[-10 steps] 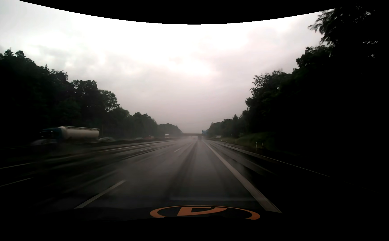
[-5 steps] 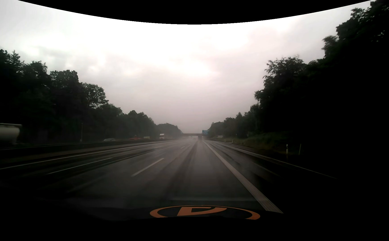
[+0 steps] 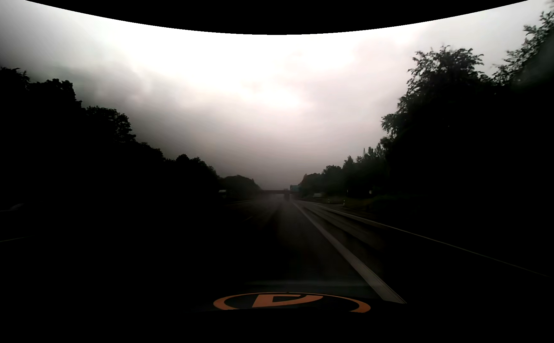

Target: Follow the waypoints while adhering to traffic rules and regulations

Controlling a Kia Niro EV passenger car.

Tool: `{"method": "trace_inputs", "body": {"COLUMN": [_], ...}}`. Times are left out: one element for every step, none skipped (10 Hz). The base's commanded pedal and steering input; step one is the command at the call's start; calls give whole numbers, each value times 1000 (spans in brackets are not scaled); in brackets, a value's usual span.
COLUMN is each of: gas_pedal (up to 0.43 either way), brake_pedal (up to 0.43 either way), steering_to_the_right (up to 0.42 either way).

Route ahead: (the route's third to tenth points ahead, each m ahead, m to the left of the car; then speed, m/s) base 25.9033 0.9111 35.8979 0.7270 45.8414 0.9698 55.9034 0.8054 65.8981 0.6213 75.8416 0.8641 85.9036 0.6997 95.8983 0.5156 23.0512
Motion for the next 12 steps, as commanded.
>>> {"method": "trace_inputs", "body": {"gas_pedal": [79,79,79,79,79,87,98,98,110,138,138,138], "brake_pedal": [0,0,0,0,0,0,0,0,0,0,0,0], "steering_to_the_right": [-1,-1,-1,-1,-1,-1,-1,-1,-1,-1,-1,-1]}}
